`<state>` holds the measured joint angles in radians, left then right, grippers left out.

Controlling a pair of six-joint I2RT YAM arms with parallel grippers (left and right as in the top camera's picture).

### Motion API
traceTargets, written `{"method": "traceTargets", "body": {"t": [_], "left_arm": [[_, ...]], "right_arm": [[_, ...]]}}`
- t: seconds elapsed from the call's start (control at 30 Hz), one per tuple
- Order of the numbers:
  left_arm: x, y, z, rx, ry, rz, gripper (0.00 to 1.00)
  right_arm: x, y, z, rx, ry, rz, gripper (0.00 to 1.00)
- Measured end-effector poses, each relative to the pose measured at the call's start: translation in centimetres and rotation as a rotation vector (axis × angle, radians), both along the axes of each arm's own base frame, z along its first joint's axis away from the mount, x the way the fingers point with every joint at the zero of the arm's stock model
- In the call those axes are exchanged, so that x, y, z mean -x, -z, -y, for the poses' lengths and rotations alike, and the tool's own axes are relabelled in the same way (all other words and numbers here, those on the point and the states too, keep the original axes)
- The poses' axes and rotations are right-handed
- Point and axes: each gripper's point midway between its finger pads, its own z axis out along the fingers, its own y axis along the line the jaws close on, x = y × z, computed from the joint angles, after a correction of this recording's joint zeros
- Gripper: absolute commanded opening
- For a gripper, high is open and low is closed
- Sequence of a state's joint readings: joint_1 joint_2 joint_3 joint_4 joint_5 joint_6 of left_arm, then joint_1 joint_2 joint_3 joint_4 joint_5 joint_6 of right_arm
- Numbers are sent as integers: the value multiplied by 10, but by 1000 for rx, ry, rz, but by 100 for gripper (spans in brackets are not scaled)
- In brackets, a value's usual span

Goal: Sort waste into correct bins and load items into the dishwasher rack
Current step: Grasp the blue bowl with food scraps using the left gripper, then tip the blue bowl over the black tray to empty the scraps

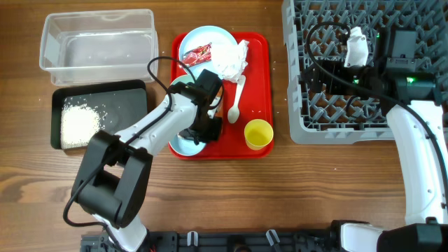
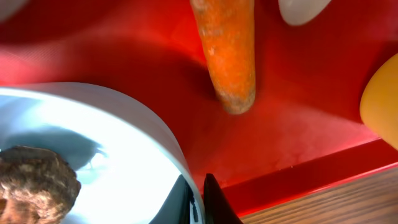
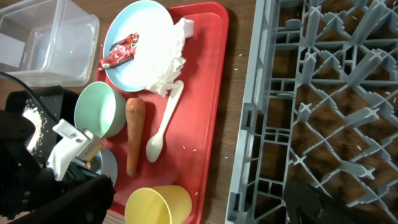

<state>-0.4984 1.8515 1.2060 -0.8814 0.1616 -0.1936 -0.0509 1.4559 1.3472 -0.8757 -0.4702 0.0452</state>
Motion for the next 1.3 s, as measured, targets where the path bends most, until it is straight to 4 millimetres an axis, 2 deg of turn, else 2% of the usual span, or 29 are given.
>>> {"method": "traceTargets", "body": {"t": [0.13,0.27,0.43,0.53,0.63,0.77,0.87,1.0,1.1,1.2,1.3], "left_arm": [[5,-7,-2,-12,-3,-32,4],[8,-31,6,25,-2,-69,4],[1,-86,18,122,3,10,4],[0,-111,16,178,-12,54,4],[-10,-129,-5,210,-84,90,4],[-28,-134,-37,256,-160,107,4],[-44,-138,-70,300,-227,132,4],[-66,-151,-127,425,-322,206,4],[-74,-162,-156,551,-338,267,4],[-82,-158,-171,664,-336,285,4],[-88,-142,-177,802,-354,246,4]], "right_arm": [[0,0,0,0,0,0,91],[0,0,0,0,0,0,91],[0,0,0,0,0,0,91],[0,0,0,0,0,0,91],[0,0,0,0,0,0,91],[0,0,0,0,0,0,91],[0,0,0,0,0,0,91],[0,0,0,0,0,0,91],[0,0,0,0,0,2,91],[-1,-1,0,0,0,5,91],[-1,-1,0,0,0,4,91]]}}
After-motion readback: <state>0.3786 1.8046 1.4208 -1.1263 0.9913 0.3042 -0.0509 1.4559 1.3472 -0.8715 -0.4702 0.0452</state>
